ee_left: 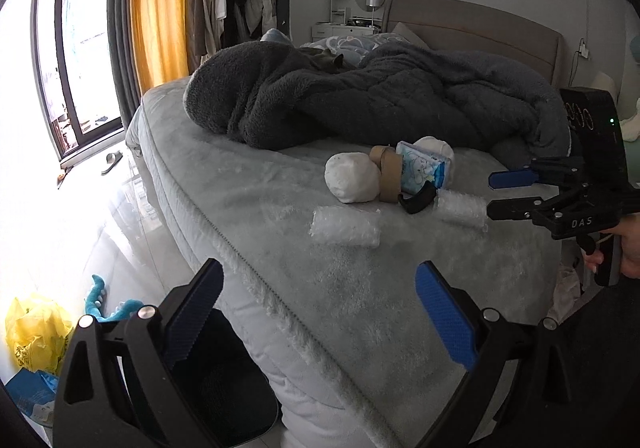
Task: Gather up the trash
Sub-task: 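Reach the right gripper to the clear bubble-wrap roll and grasp it, then carry the bubble wrap over the teal bin with the right gripper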
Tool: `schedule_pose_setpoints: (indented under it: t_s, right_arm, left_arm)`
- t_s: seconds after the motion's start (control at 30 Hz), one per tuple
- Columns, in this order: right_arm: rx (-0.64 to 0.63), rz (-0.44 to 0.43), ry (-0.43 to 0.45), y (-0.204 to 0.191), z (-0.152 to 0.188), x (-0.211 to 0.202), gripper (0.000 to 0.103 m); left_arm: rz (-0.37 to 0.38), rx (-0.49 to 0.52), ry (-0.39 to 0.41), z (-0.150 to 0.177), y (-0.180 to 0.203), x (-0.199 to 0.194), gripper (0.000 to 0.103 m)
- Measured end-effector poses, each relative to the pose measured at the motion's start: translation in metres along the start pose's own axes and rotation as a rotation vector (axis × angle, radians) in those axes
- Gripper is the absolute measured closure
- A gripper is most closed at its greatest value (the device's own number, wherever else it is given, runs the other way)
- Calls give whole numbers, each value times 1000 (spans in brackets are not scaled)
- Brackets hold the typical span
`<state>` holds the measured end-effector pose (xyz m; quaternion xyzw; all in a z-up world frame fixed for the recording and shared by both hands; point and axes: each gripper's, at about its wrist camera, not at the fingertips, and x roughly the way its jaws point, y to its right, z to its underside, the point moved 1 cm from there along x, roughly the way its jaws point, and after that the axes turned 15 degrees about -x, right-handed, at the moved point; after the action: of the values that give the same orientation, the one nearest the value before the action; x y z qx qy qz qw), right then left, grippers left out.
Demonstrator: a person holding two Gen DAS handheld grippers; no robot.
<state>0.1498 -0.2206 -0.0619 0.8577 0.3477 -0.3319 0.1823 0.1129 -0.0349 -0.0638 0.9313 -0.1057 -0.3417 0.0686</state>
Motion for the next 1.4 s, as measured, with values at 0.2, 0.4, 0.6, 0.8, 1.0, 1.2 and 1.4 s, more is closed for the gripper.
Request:
schedule_pose_setpoints:
  t_s: [0.2, 0.4, 0.6, 0.8, 1.0, 1.2, 1.4]
  right_arm:
    - [-52, -17, -52, 8, -2, 27, 47]
    - [-78, -39, -97, 14, 8, 42, 55]
    - [-87, -60, -100, 14, 11, 41, 66]
    - [-66, -87, -33, 17, 6, 24, 66]
    - [-19, -91, 39, 22, -8, 13, 66]
    - [21, -95, 40, 25, -18, 18, 66]
    - [39, -82, 49, 18, -33, 27, 66]
  left_arm:
    - [31, 10, -26, -6, 1, 26, 5]
    - [51, 21, -55, -10, 5, 52, 5]
    - [74, 30, -66, -14, 12, 73, 5]
    - [77, 11, -84, -17, 15, 90, 5]
    - [71, 1, -99, -18, 13, 103, 16]
    - [89, -74, -148, -19, 8, 115, 40]
    - [83, -109, -103, -28, 0, 99, 41]
